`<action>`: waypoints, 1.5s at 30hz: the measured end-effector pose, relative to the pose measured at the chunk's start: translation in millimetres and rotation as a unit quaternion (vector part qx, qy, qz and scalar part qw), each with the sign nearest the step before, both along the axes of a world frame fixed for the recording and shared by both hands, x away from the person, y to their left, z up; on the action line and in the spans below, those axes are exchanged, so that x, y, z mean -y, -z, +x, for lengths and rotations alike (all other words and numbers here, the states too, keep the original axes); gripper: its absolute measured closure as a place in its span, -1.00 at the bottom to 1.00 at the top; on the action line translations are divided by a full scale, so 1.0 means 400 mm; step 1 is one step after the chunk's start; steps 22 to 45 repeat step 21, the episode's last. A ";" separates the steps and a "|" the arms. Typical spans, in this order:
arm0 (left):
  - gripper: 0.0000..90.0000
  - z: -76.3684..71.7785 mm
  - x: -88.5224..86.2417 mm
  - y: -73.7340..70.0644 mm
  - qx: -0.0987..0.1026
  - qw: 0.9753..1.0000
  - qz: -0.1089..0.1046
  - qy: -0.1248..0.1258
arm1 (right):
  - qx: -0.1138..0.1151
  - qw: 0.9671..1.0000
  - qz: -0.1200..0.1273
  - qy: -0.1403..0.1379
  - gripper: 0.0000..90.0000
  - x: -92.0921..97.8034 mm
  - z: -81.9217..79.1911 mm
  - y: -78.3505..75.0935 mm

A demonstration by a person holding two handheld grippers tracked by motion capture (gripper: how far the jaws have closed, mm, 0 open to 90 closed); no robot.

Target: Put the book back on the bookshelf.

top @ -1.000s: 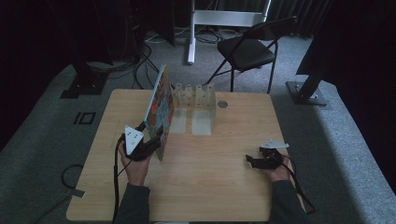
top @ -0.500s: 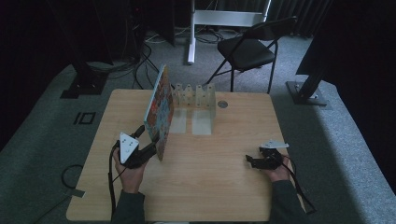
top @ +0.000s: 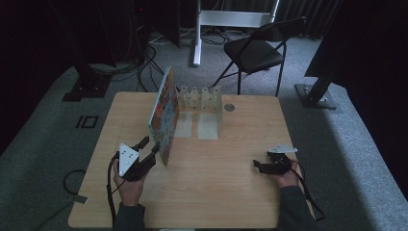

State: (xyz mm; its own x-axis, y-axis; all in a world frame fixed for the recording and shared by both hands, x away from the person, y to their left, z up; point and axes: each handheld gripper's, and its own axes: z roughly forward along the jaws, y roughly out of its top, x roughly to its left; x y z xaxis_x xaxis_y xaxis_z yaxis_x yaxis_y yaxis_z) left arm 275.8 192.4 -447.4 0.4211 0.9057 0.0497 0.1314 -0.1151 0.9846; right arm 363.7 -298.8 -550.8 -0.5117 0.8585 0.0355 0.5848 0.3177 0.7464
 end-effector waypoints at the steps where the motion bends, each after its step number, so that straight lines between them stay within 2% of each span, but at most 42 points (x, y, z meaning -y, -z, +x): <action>1: 0.30 -0.001 -0.001 0.002 -0.002 1.000 0.002 0.001 | 0.000 1.000 0.000 -0.001 -0.52 0.000 0.000 0.000; 5: 0.48 -0.008 -0.001 0.010 -0.008 1.000 0.014 0.007 | 0.000 1.000 0.000 0.000 -0.52 0.000 0.000 0.000; 11: 0.59 -0.017 0.005 0.015 -0.013 0.999 0.026 0.030 | 0.000 1.000 0.000 0.000 -0.52 0.000 0.000 0.000; 21: 0.55 -0.019 0.009 0.033 -0.037 0.997 0.036 0.052 | 0.000 1.000 0.001 -0.001 -0.53 0.001 0.001 0.000; 45: 0.55 -0.019 0.009 0.033 -0.037 0.997 0.036 0.052 | 0.000 1.000 0.001 -0.001 -0.53 0.001 0.001 0.000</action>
